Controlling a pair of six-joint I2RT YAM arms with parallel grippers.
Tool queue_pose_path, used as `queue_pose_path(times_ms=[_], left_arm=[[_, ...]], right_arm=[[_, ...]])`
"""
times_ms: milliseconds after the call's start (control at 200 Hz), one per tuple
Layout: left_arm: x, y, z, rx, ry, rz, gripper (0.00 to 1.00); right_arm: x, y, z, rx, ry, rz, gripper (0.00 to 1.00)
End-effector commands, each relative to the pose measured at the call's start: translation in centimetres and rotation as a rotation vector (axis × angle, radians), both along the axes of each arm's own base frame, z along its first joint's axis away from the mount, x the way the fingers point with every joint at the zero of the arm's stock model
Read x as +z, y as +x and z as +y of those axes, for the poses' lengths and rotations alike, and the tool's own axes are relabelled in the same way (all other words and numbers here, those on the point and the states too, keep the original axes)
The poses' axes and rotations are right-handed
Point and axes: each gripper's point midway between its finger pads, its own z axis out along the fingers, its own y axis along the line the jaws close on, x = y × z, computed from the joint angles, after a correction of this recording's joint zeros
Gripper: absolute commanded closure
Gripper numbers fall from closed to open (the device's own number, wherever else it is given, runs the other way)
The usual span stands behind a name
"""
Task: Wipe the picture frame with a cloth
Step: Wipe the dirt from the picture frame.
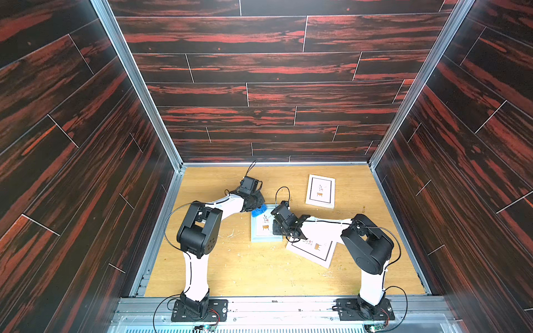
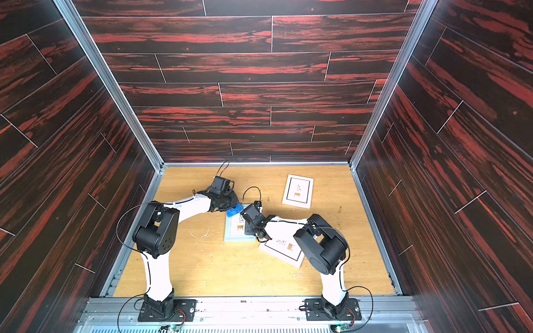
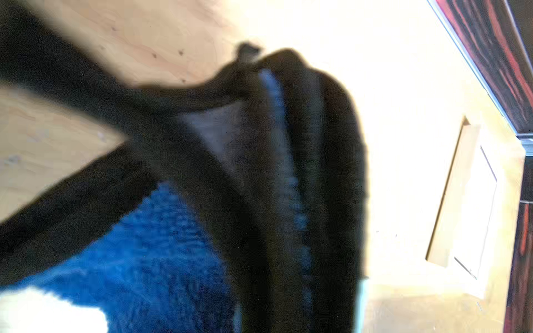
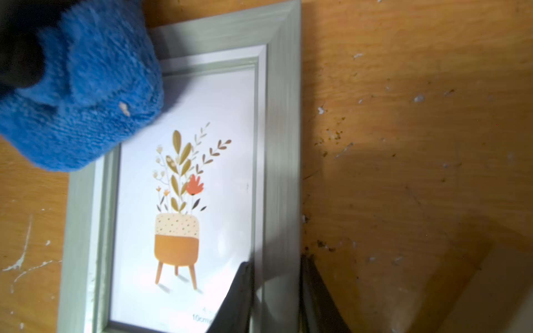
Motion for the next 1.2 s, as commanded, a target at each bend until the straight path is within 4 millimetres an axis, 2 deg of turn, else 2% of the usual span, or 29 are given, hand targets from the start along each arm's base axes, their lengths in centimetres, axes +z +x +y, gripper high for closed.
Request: queue_pose_path(times_ms=[0, 55, 115, 306, 426, 491, 581, 656, 742, 862, 967, 1037, 1192], left_arm=[[-0.9, -1.9, -4.4, -0.106, 0.03, 0.047, 1.0], [-1.2, -2.0, -5.4, -0.122, 0.018, 0.054, 1.0], [-1.4, -2.1, -5.2, -0.118, 0.033, 0.06, 1.0], [-0.2, -2.9, 0.6, -0.07, 0.158, 0.065, 1.0], [0.6, -5.2, 3.4, -0.082, 0.273, 0.096, 1.0], [0.7, -7.0, 3.6, -0.103, 0.286, 0.122, 1.0], [0.1, -9.7, 2.7, -0.154, 0.277, 0.161, 1.0], [-0.5, -10.7, 1.9, -0.186, 0.243, 0.179, 1.0], [-0.3, -9.0, 2.2, -0.182, 0.269, 0.141, 1.0], [0.4, -5.3, 2.9, -0.198, 0.308, 0.155, 1.0], [0.3, -5.1, 3.7, -0.207, 0.38, 0.203, 1.0], [0.5, -6.9, 3.2, -0.227, 0.38, 0.206, 1.0], [-0.5, -13.4, 2.0, -0.298, 0.372, 0.247, 1.0]], right_arm=[[-1.8, -2.2, -1.1, 0.028, -0.067, 0.085, 1.0], [-1.7, -2.2, -1.2, 0.027, -0.072, 0.082, 1.0], [-1.8, -2.2, -1.4, 0.024, -0.081, 0.083, 1.0], [-2.2, -2.3, -1.6, 0.021, -0.085, 0.09, 1.0], [-2.2, -2.2, -1.4, 0.024, -0.081, 0.09, 1.0], [-2.2, -2.2, -1.5, 0.023, -0.086, 0.087, 1.0], [-2.1, -2.1, -1.7, 0.018, -0.093, 0.084, 1.0], [-2.2, -2.2, -1.8, 0.018, -0.095, 0.085, 1.0], [-2.3, -2.3, -1.8, 0.018, -0.092, 0.09, 1.0], [-2.1, -2.2, -1.6, 0.02, -0.086, 0.088, 1.0], [-1.7, -2.1, -1.8, 0.013, -0.092, 0.078, 1.0], [-1.6, -2.0, -2.0, 0.007, -0.097, 0.073, 1.0], [-2.0, -2.3, -2.0, 0.004, -0.085, 0.084, 1.0]])
